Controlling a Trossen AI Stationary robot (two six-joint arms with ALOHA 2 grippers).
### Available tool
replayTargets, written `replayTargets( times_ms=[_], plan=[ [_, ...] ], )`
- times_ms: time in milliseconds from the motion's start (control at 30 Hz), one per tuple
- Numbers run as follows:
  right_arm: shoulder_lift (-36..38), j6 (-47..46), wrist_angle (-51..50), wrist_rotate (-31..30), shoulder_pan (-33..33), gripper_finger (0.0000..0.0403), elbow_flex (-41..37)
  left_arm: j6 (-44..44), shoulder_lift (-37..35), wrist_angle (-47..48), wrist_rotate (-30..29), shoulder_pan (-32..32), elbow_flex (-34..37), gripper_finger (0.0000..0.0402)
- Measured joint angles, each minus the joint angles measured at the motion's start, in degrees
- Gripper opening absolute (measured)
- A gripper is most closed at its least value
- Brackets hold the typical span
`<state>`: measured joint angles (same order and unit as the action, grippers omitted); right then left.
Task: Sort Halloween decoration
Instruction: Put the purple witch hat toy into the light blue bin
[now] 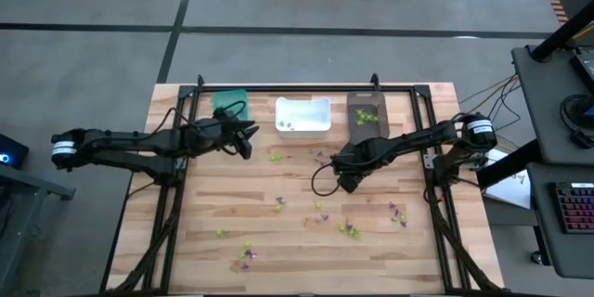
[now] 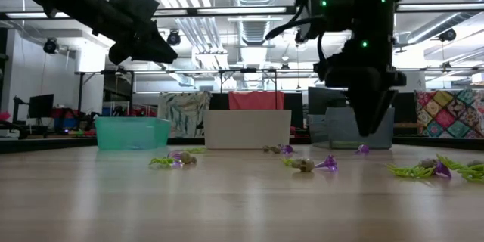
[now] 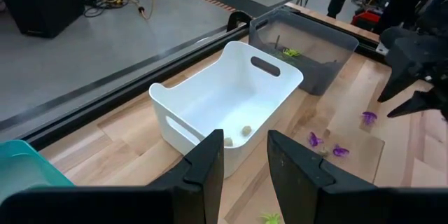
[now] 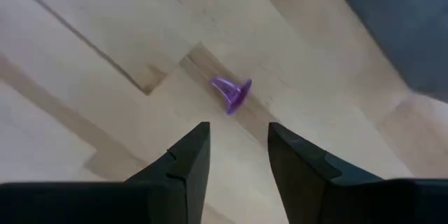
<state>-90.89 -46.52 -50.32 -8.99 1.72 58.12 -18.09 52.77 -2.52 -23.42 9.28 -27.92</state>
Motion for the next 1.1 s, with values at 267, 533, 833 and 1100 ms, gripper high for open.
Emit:
replayTargets(
  times_ms=[267, 533, 833, 1100],
  plan=[
    [0.00, -0.40, 5.28, -0.25, -1.03, 0.0152, -2.46, 0.00, 0.07, -0.07, 0.00, 0.00, 0.00, 0.0093],
    [-0.04, -0.46, 9.25, -1.48, -2.51, 0.0139, -5.29, 0.00, 0.23, -0.41, 0.00, 0.00, 0.00, 0.0093],
    [-0.02, -1.69, 13.19, -0.23, -2.51, 0.0111, -8.07, 0.00, 1.01, -0.97, 0.00, 0.00, 0.00, 0.0093],
    [0.13, -0.97, 15.62, 0.27, -2.49, 0.0036, -9.33, 0.00, 2.20, -1.42, 0.00, 0.00, -0.16, 0.0093]
  ],
)
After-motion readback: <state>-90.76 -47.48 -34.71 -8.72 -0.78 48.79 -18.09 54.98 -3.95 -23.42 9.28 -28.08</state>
